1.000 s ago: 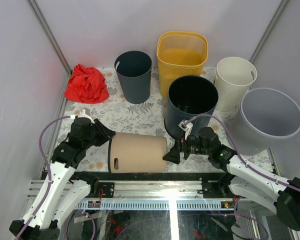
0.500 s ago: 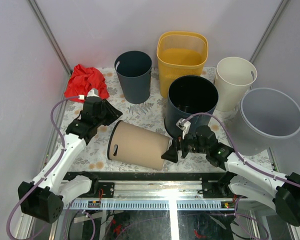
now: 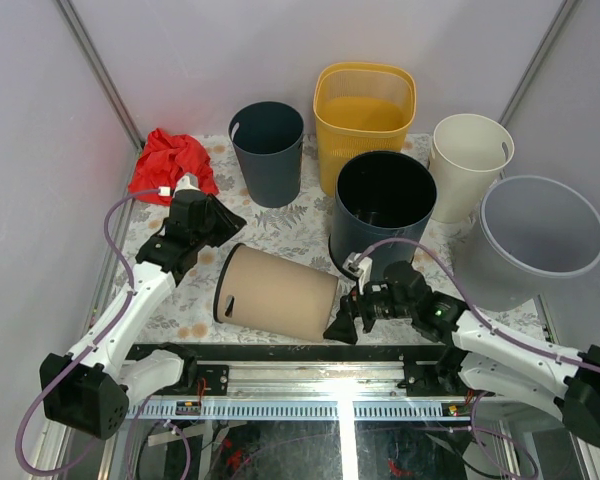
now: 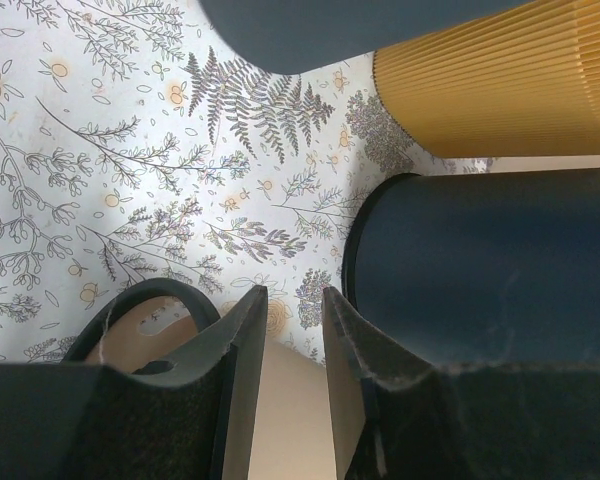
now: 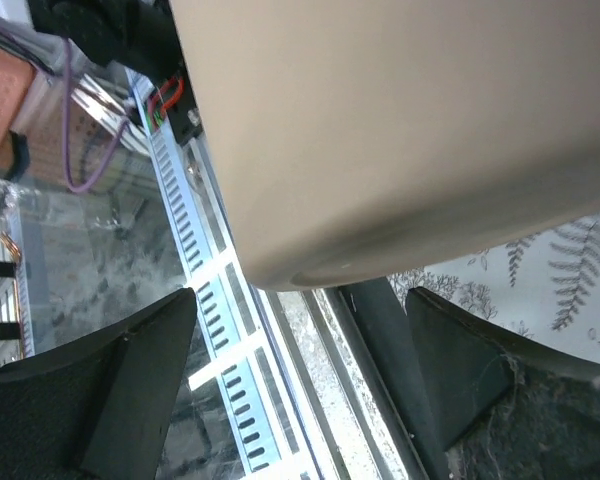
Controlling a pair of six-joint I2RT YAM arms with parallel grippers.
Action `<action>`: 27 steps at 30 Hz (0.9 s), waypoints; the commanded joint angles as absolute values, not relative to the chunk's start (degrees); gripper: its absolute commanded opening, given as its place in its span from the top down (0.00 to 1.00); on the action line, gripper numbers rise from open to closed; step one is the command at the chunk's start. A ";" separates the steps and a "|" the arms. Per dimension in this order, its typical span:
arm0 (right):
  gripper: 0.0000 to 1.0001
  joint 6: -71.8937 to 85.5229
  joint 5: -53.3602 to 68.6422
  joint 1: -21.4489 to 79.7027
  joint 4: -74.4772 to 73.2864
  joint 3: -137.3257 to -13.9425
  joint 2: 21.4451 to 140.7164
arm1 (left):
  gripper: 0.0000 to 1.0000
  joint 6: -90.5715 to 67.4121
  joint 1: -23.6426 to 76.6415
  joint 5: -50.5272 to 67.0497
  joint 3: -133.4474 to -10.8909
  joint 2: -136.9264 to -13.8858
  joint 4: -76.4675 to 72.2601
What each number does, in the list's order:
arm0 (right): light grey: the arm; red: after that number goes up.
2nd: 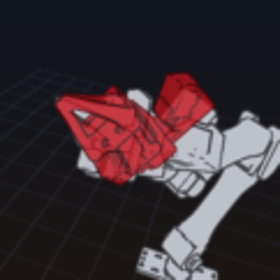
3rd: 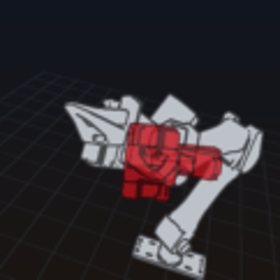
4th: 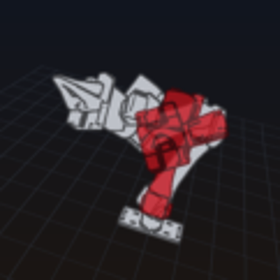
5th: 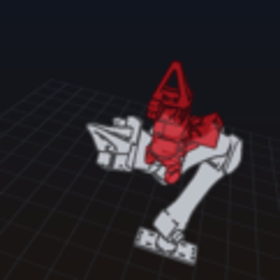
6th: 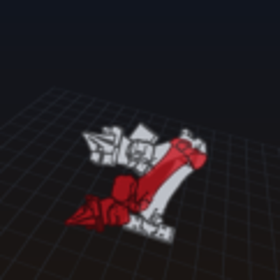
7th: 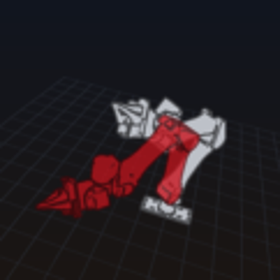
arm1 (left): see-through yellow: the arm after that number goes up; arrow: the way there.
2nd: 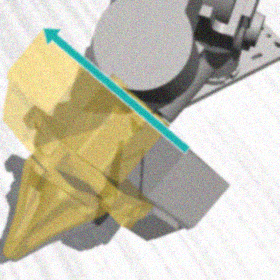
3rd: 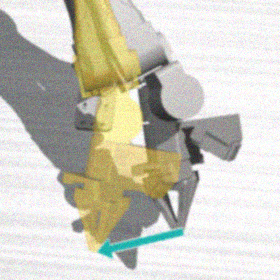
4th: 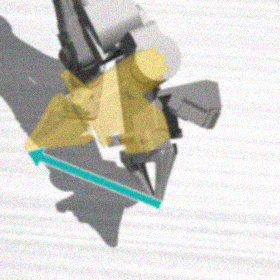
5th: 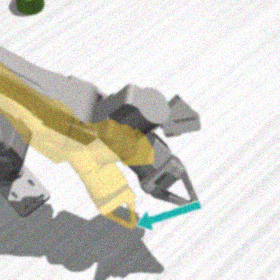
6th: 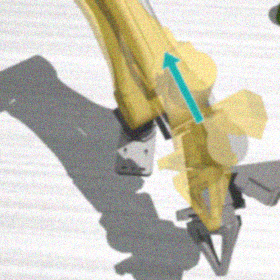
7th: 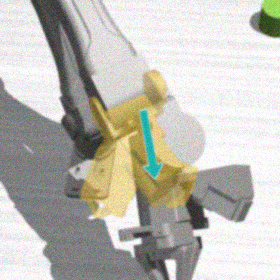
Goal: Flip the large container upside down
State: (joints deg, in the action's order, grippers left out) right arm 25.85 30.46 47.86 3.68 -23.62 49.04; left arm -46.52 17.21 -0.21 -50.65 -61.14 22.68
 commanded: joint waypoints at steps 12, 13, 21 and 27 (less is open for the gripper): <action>0.11 27.22 10.56 60.90 8.63 -28.92 62.69 | 0.71 -43.10 17.40 -2.86 -53.40 -57.07 25.41; 0.13 27.66 8.86 60.90 9.03 -28.85 62.67 | 0.70 -42.30 17.40 -3.46 -53.77 -56.53 26.11; 0.13 28.55 -2.73 60.91 12.69 -28.78 64.22 | 0.66 -35.89 17.41 -6.73 -53.18 -50.41 33.66; 0.11 27.50 -5.67 60.82 13.96 -31.73 69.67 | 0.65 -32.76 17.87 -11.37 -50.96 -48.43 34.86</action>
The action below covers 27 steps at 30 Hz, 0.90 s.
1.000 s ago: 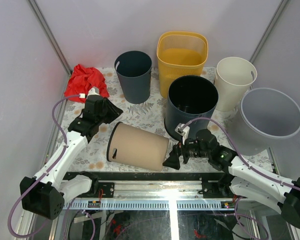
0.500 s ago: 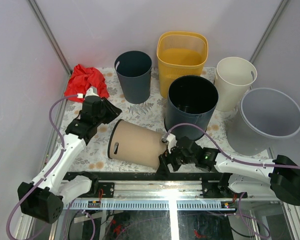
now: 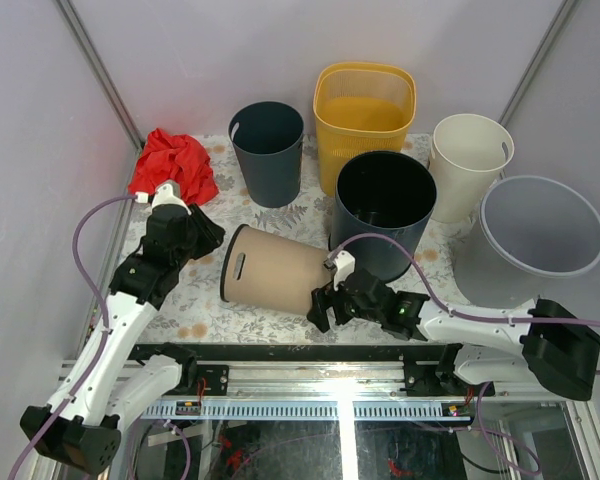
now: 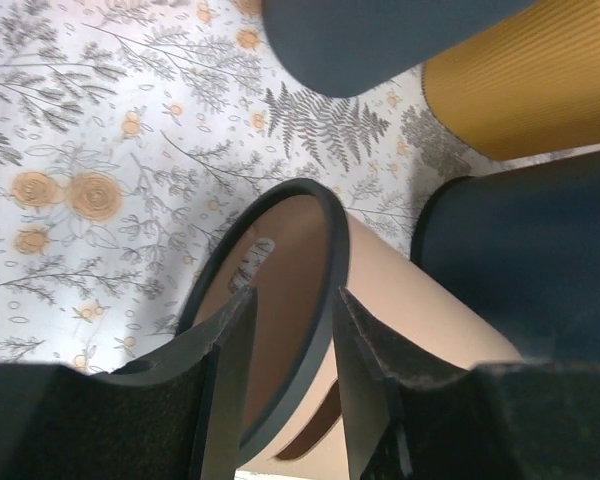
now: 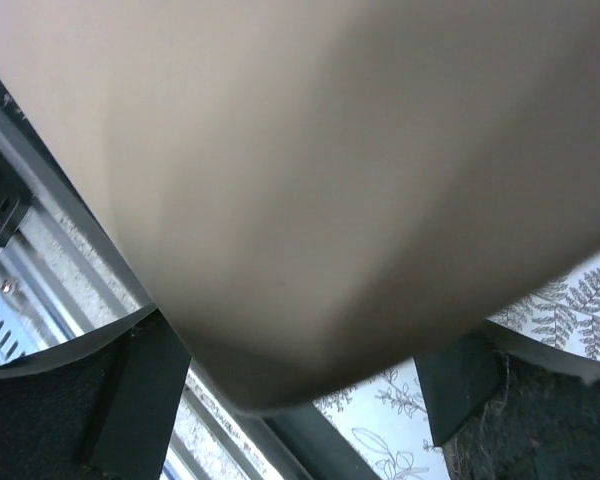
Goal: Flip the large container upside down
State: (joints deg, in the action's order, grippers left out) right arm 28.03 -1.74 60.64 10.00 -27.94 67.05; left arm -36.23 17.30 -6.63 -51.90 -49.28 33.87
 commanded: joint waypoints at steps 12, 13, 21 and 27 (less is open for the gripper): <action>0.11 27.51 -5.72 60.82 14.86 -32.17 71.18 | 0.72 -33.31 25.17 -19.96 -50.37 -50.54 31.12; 0.10 27.58 -6.43 60.83 14.67 -32.14 70.86 | 0.72 -33.59 25.87 -20.90 -50.70 -51.13 31.11; 0.10 28.17 -10.43 60.83 12.66 -31.29 68.03 | 0.70 -34.26 29.45 -23.51 -52.31 -53.70 28.43; 0.09 28.37 -9.46 60.82 12.96 -31.11 68.23 | 0.69 -33.97 32.59 -26.75 -52.92 -55.46 26.81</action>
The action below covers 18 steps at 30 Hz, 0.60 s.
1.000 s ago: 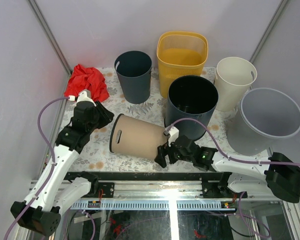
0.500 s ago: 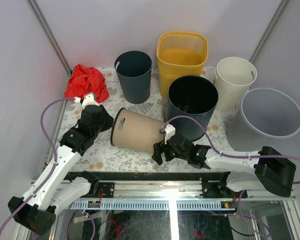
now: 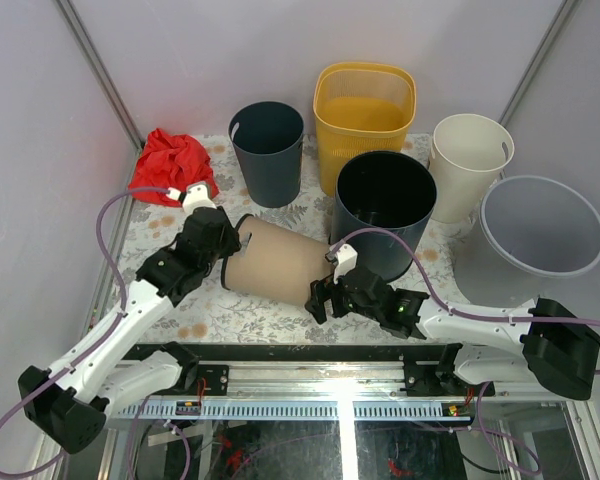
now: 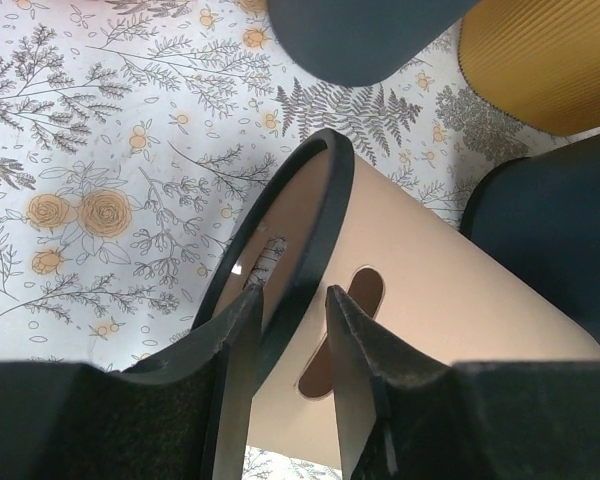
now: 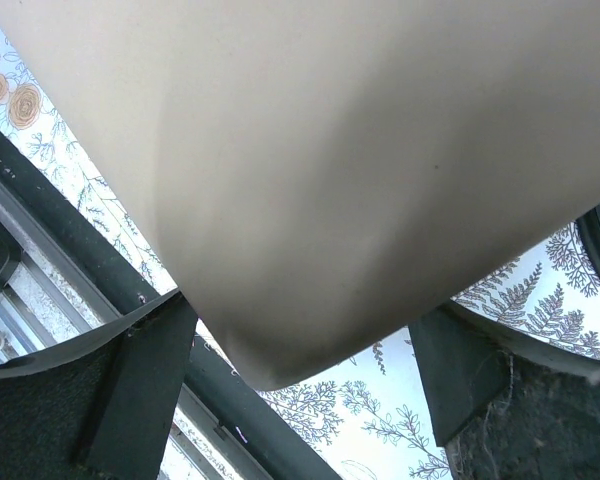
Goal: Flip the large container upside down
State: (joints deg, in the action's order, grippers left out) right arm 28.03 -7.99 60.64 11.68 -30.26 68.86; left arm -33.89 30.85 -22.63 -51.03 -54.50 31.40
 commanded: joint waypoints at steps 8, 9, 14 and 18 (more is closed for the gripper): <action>0.09 28.43 -8.35 60.82 13.28 -31.11 68.43 | 0.69 -34.17 34.36 -32.37 -53.17 -58.42 26.10; 0.09 28.47 -8.31 60.82 13.35 -31.04 68.34 | 0.69 -34.23 34.37 -32.97 -53.24 -58.56 26.00; 0.09 28.55 -7.94 60.82 13.48 -30.94 68.38 | 0.82 -34.41 34.43 -33.70 -53.35 -59.99 26.11; 0.09 28.72 -7.75 60.82 13.90 -30.68 68.47 | 0.86 -35.28 34.45 -34.70 -53.39 -60.45 26.97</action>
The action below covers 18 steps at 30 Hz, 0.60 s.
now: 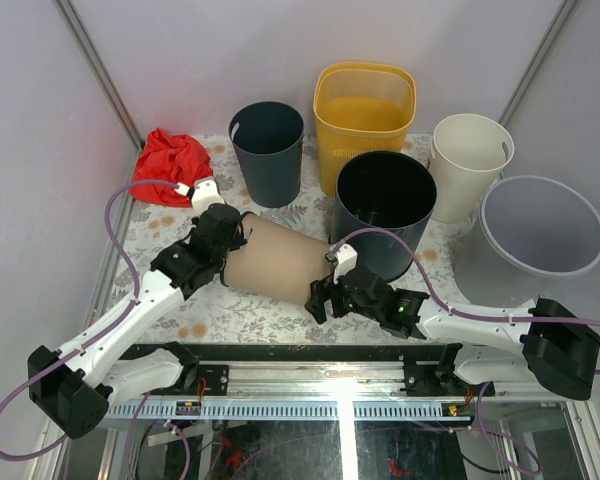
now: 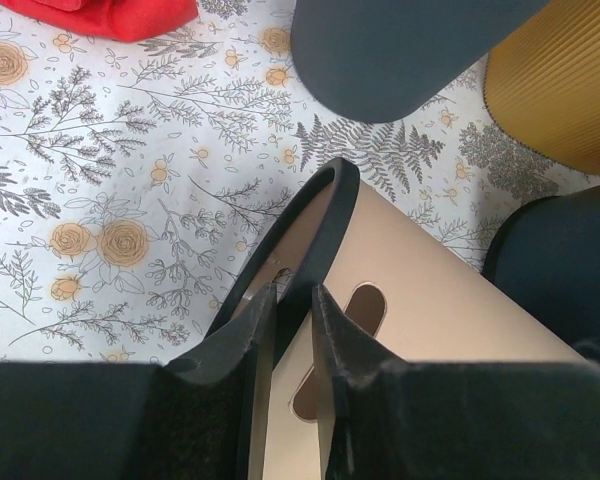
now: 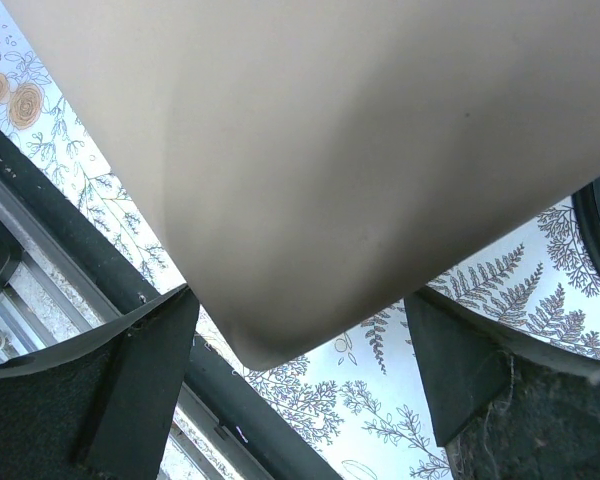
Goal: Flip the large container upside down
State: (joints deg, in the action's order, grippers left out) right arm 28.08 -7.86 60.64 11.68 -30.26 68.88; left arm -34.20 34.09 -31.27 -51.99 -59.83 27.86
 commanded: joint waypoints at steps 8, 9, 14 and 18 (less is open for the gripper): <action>0.09 28.45 -7.65 60.87 14.27 -30.78 68.62 | 0.94 -37.48 34.39 -36.26 -53.14 -61.23 28.14; 0.09 28.21 -7.57 60.83 14.29 -31.00 68.76 | 0.94 -37.97 34.46 -36.22 -53.14 -61.26 28.36; 0.10 27.57 -8.57 60.83 11.87 -34.46 69.72 | 0.91 -41.99 34.44 -35.49 -51.77 -59.68 29.94; 0.11 27.59 -11.02 60.82 9.44 -38.10 71.37 | 0.78 -44.15 34.40 -34.88 -49.83 -56.66 30.77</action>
